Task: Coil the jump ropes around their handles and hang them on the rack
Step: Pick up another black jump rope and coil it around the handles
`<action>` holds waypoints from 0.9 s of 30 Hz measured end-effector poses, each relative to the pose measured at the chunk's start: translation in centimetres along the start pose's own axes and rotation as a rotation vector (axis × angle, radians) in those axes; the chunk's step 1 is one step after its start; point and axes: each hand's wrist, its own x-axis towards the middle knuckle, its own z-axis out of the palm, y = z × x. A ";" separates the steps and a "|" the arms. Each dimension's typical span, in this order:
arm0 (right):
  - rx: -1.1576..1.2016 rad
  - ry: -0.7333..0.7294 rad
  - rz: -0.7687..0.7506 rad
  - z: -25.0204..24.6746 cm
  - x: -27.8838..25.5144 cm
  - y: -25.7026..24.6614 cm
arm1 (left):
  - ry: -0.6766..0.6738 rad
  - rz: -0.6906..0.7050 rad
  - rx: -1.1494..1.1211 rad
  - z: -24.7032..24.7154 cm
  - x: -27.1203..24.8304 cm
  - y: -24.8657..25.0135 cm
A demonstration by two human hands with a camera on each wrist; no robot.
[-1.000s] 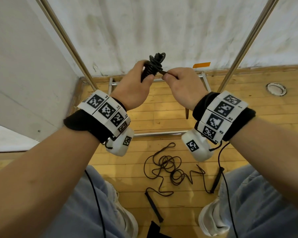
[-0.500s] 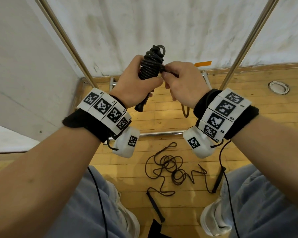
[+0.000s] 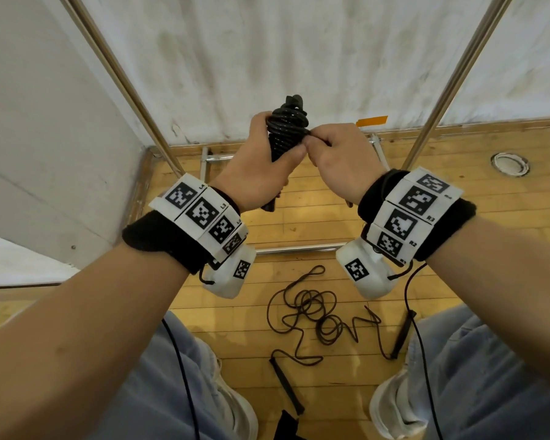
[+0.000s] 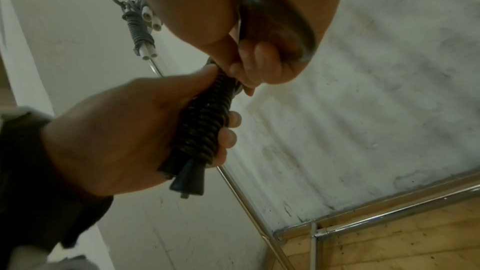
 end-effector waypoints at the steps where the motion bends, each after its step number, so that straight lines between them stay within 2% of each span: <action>1: 0.005 0.015 0.003 -0.1 0.0 0.0 | -0.037 -0.012 -0.053 -0.1 -0.1 0.1; 5: 0.008 0.049 -0.013 -0.3 0.0 0.0 | -0.037 -0.004 -0.135 -0.8 -0.4 0.4; 11: 0.045 -0.020 -0.075 -0.2 -0.3 -0.8 | -0.056 -0.018 -0.218 -1.3 -0.1 0.5; 18: 0.064 -0.048 -0.072 -0.3 -0.2 -0.6 | 0.089 -0.002 -0.232 -1.1 0.0 0.7; 23: 0.035 -0.112 -0.081 -0.1 -0.4 -0.7 | 0.119 -0.037 -0.259 -1.0 0.2 0.4; 27: 0.003 -0.109 -0.084 0.2 -0.4 -0.7 | 0.146 -0.063 -0.239 -0.6 0.1 0.3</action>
